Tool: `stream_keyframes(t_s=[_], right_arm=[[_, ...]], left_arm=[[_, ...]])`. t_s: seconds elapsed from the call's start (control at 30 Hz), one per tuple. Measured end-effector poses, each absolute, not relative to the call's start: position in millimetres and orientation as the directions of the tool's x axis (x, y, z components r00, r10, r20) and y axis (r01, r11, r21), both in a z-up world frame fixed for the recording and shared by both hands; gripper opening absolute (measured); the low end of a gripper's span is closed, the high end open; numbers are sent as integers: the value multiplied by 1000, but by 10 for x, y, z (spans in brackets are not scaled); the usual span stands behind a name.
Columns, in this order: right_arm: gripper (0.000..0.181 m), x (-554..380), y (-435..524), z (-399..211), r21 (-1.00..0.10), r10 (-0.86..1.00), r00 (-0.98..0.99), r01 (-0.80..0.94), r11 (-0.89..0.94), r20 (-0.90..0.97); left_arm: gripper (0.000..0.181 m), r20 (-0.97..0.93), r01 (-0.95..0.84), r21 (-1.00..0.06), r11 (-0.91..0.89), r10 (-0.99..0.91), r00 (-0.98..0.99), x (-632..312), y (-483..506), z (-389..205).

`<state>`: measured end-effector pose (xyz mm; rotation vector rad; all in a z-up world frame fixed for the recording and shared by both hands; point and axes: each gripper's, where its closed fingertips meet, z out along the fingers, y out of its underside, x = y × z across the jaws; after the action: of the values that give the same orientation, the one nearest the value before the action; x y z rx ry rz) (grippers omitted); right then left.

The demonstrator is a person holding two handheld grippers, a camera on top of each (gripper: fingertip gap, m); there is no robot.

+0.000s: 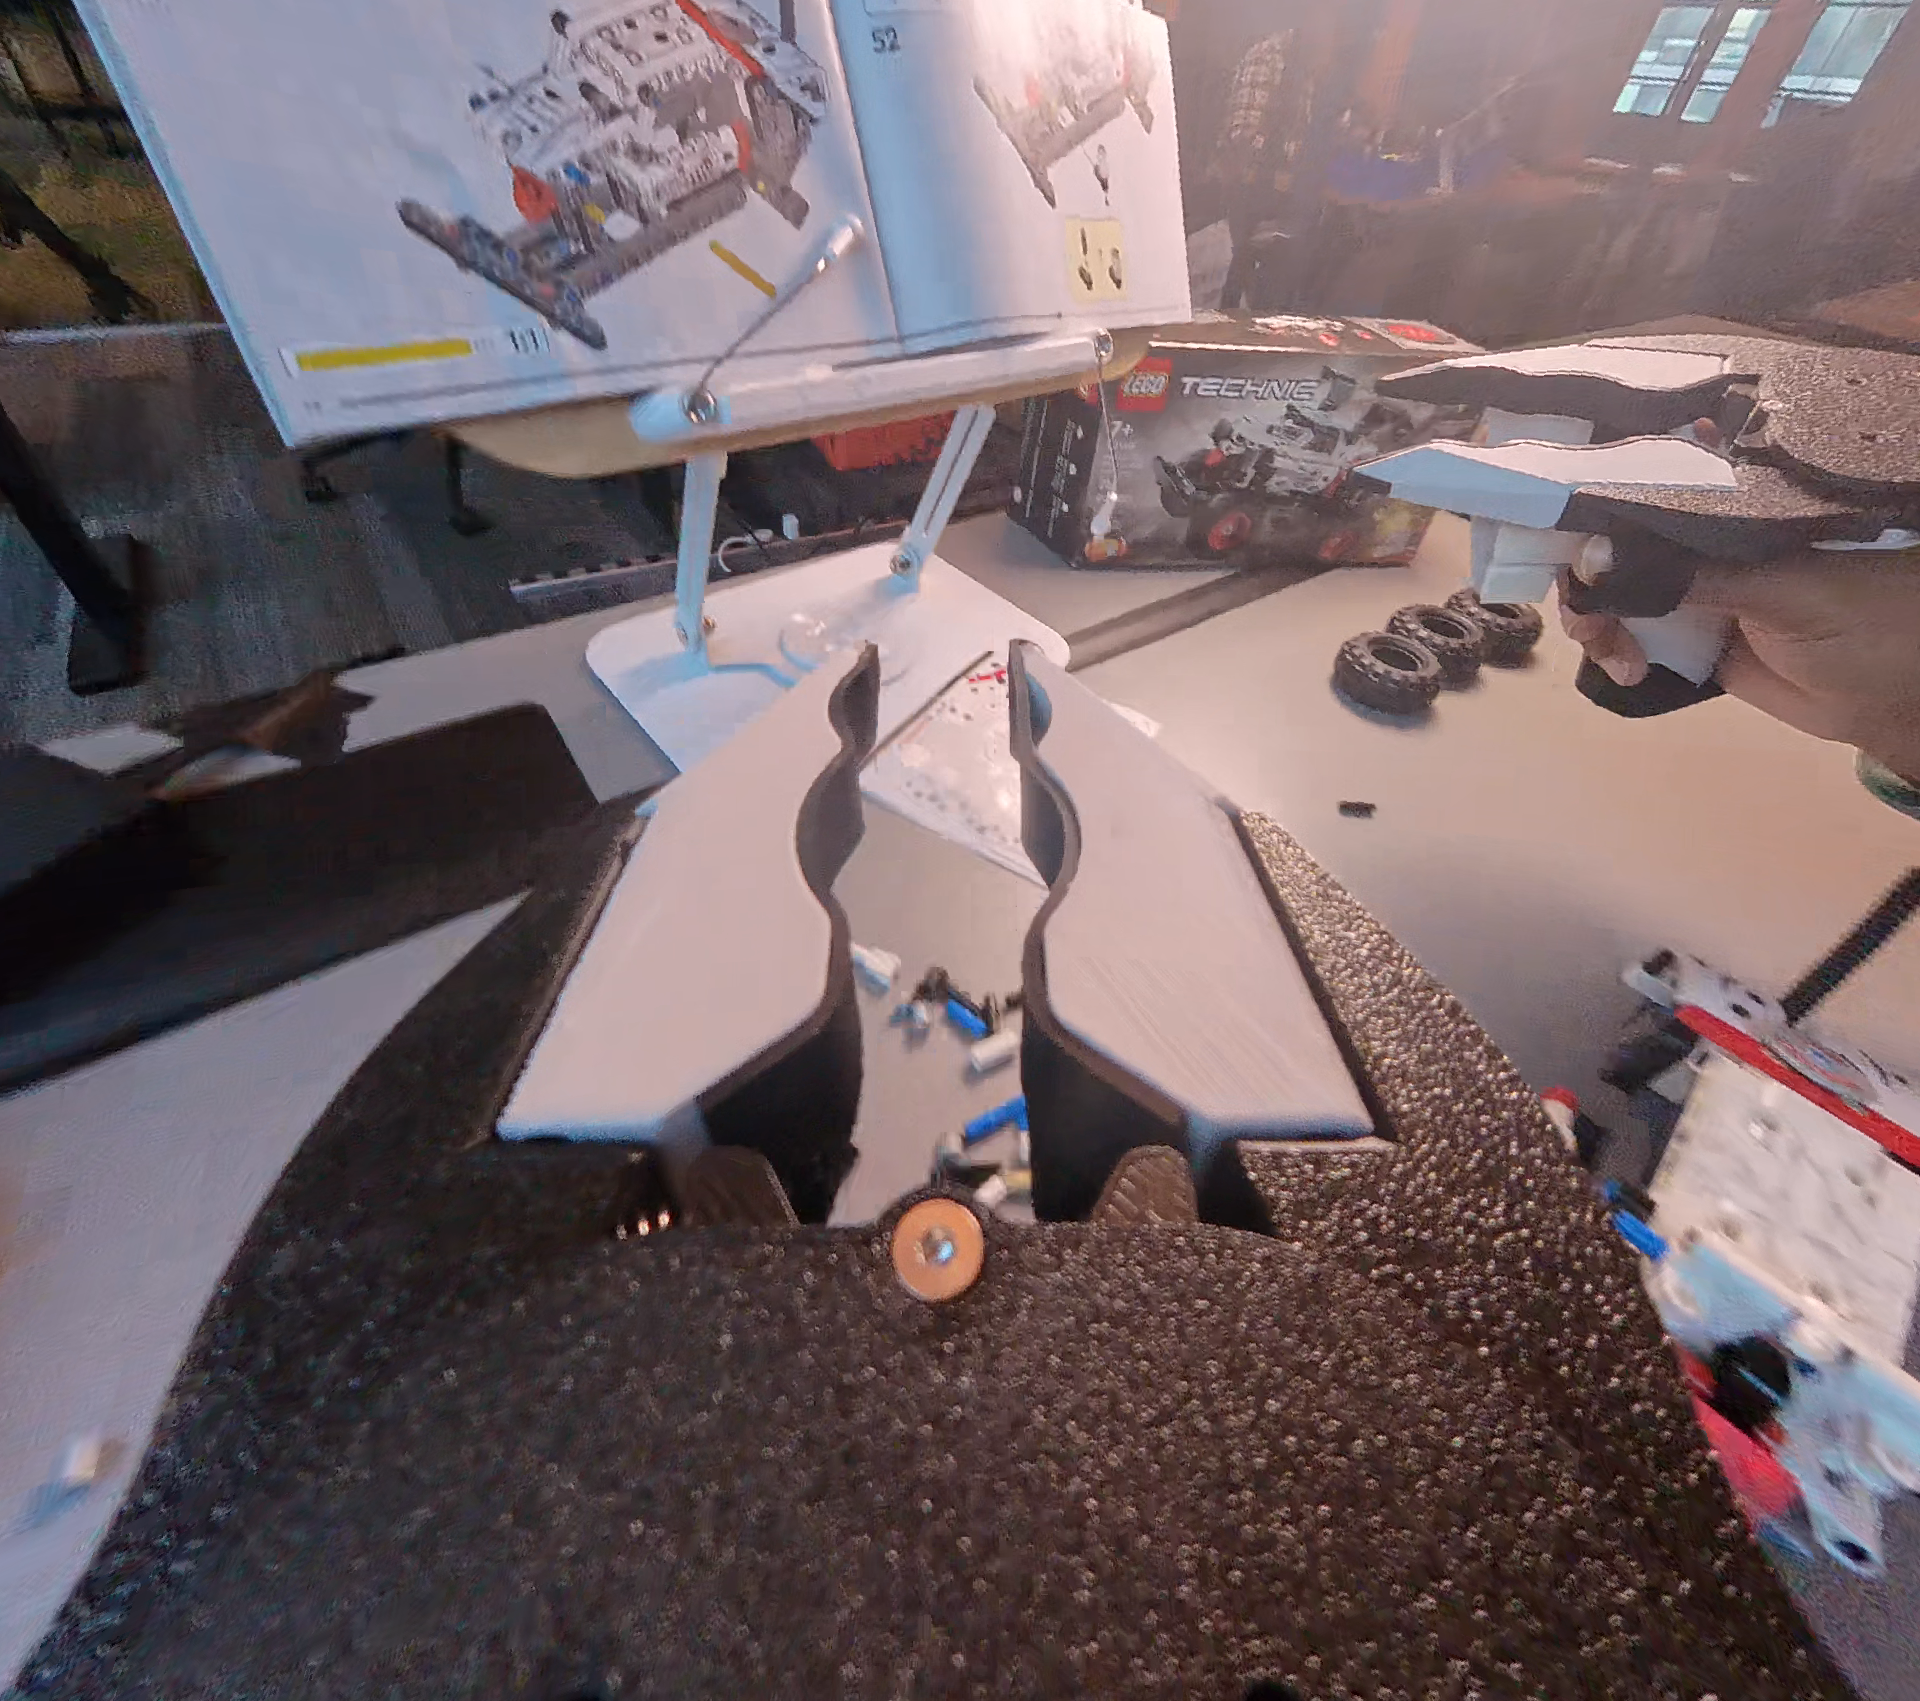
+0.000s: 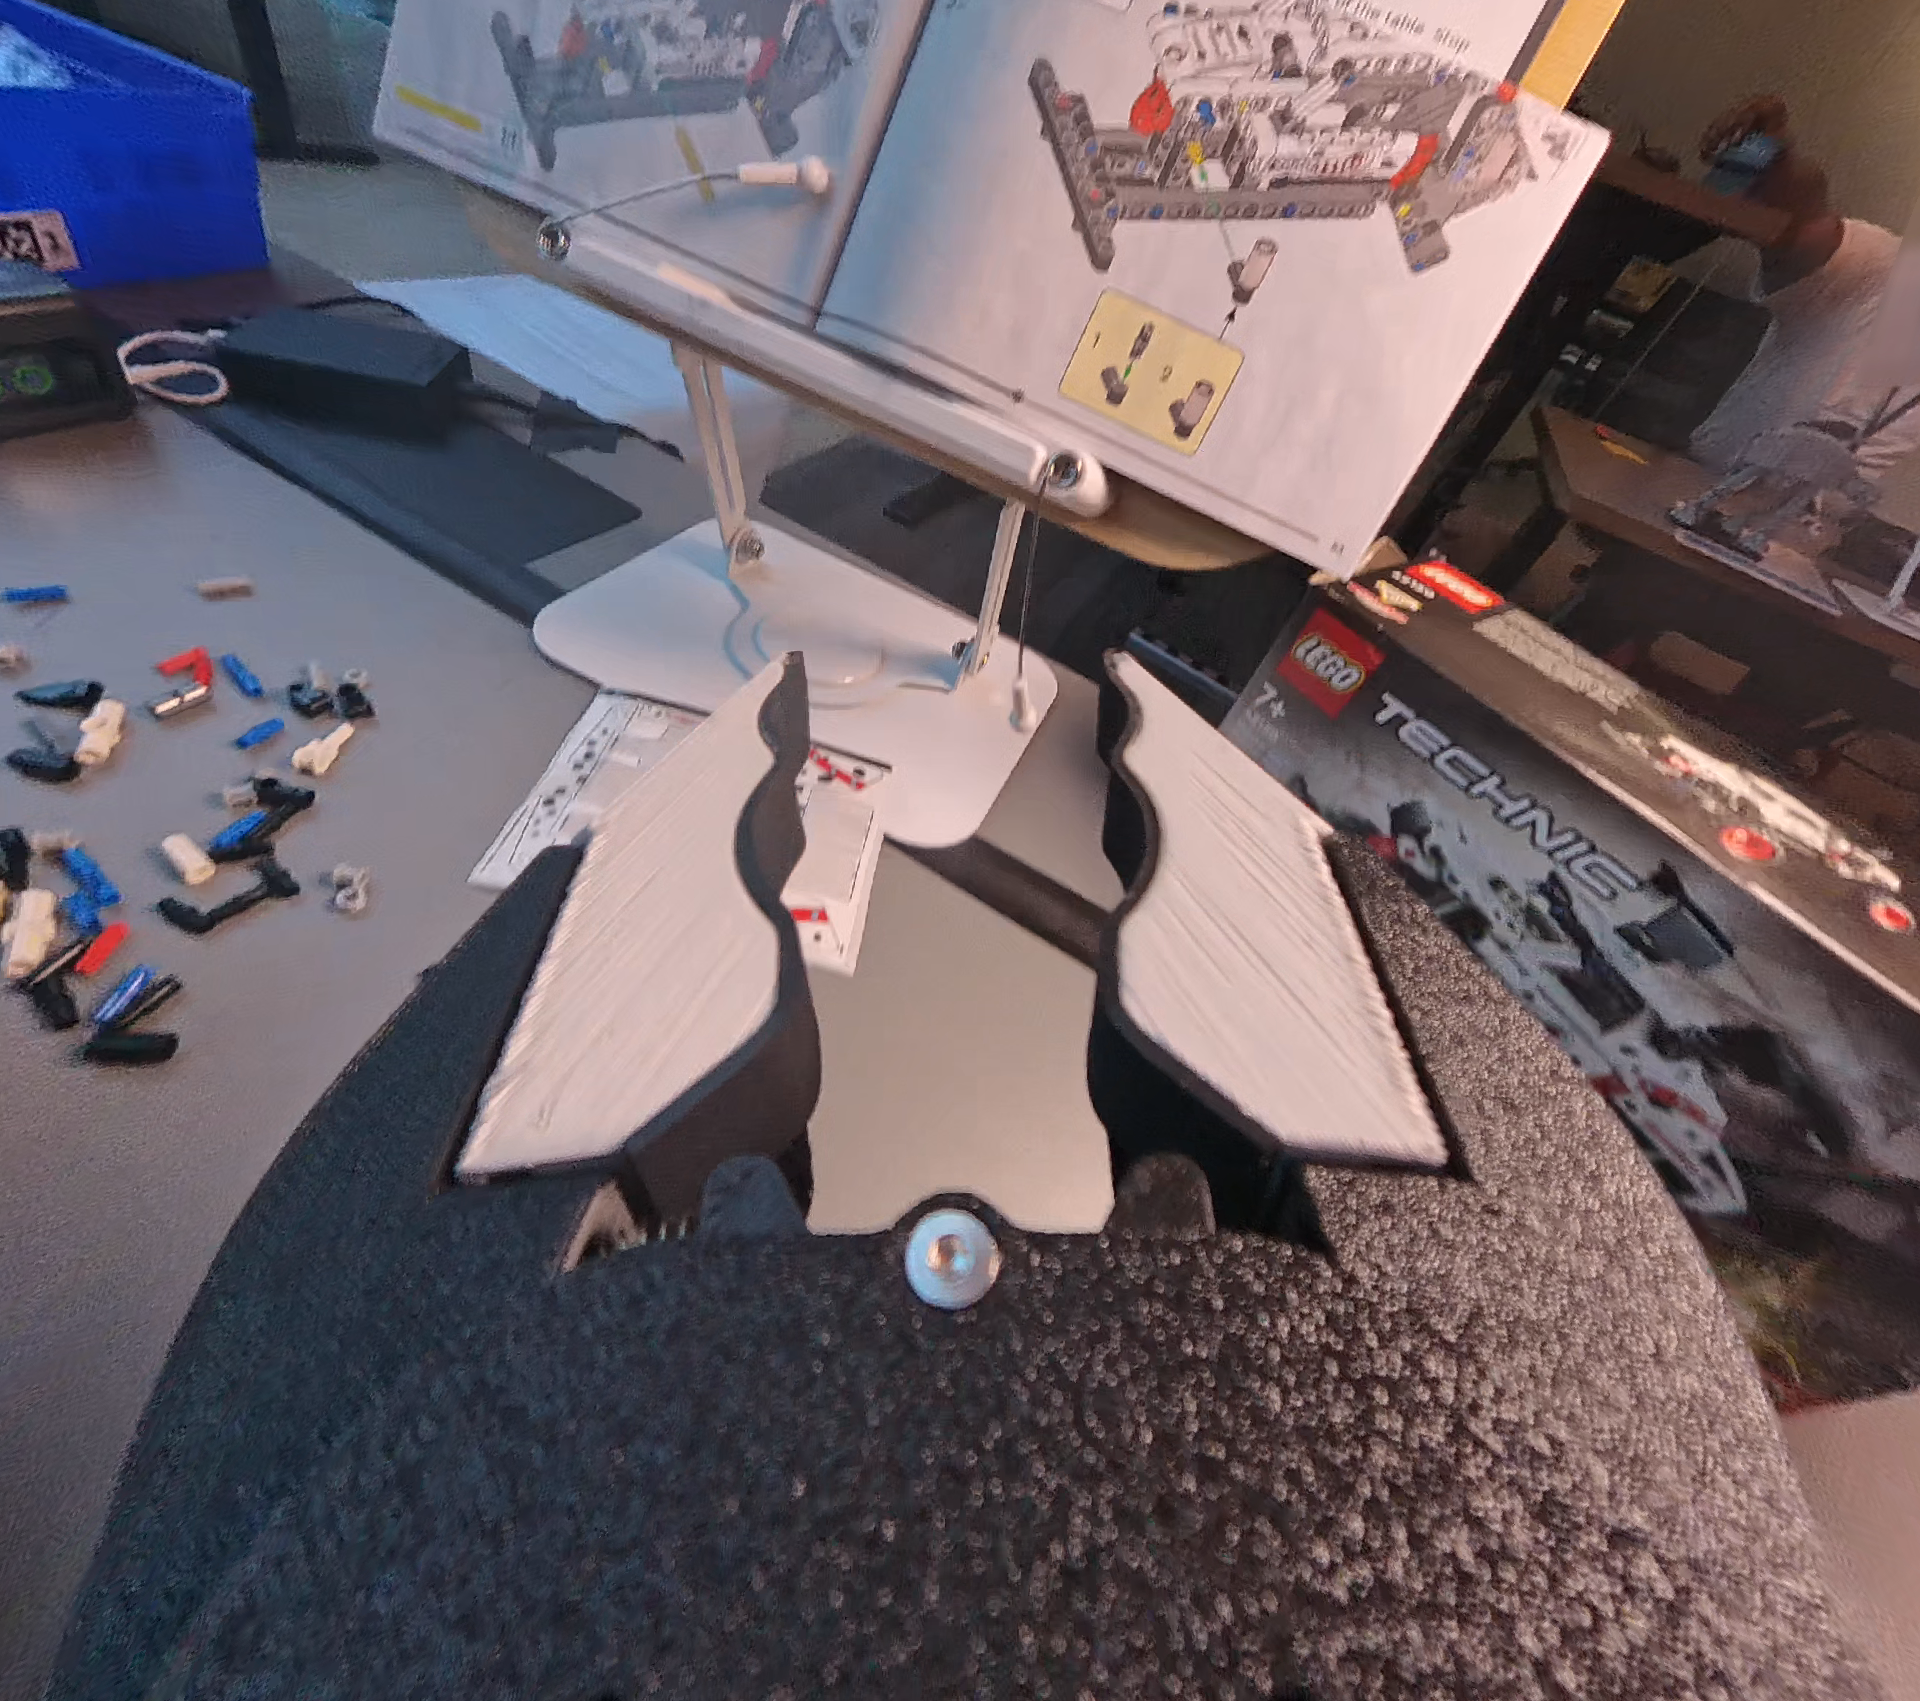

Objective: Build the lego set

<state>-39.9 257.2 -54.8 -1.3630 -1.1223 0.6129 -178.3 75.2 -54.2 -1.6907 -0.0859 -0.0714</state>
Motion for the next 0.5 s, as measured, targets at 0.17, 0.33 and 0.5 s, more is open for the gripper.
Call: stream_keyframes(t_s=[0.17, 0.33, 0.5], right_arm=[[60, -62, 2248, -858, -945, 887, 412, 318, 75, 210], [67, 179, 1995, -781, -974, 876, 473, 224, -13, 97], [72, 394, 1678, -699, -988, 869, 488, 154, 4, 80]], left_arm=[[28, 172, 176, -970, -166, 42, 984, -1497, 326, -872], [39, 147, 172, -969, -178, 142, 979, -1483, 44, -1015], [45, 26, 71, -977, -202, 219, 975, -1532, -135, -1190]])
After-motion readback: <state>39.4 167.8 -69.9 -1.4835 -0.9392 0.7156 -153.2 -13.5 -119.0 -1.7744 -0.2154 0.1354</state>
